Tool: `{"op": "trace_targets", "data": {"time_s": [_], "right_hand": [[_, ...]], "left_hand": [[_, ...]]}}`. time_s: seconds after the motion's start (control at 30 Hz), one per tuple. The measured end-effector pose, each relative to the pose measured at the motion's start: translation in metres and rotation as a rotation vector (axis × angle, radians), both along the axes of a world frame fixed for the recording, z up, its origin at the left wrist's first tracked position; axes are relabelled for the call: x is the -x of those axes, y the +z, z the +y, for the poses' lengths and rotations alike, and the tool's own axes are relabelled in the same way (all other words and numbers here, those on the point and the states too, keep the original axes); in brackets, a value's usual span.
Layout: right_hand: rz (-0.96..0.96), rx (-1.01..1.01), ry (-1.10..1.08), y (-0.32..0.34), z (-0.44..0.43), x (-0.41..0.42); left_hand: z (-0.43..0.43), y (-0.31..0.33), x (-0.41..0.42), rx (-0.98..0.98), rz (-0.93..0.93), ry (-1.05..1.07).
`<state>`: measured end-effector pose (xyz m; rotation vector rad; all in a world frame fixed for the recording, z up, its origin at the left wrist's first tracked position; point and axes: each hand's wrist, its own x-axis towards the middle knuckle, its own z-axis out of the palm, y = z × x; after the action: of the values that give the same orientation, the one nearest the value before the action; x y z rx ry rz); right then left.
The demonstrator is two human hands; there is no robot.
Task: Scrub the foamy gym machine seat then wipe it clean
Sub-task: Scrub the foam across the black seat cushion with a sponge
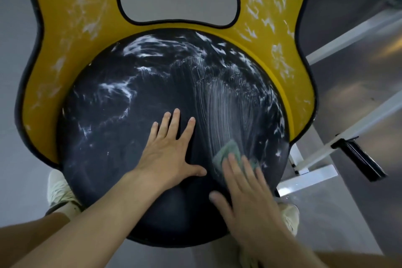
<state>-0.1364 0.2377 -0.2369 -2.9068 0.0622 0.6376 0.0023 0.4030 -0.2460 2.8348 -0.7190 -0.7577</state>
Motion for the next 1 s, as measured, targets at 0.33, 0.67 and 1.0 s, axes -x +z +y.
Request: {"op": "trace_targets", "data": {"time_s": [0.33,0.67,1.0], "right_hand": [[-0.044,0.067,-0.218,-0.003,-0.060,-0.091],[-0.087,0.006,0.076,-0.015,0.007,0.011],[-0.130,-0.034,-0.092,-0.016,-0.007,-0.123]], "left_hand": [[0.000,0.005,0.008,0.012,0.027,-0.029],[0.005,-0.001,0.011,0.041,0.008,-0.045],[0.004,-0.002,0.008,0.064,0.005,-0.051]]}}
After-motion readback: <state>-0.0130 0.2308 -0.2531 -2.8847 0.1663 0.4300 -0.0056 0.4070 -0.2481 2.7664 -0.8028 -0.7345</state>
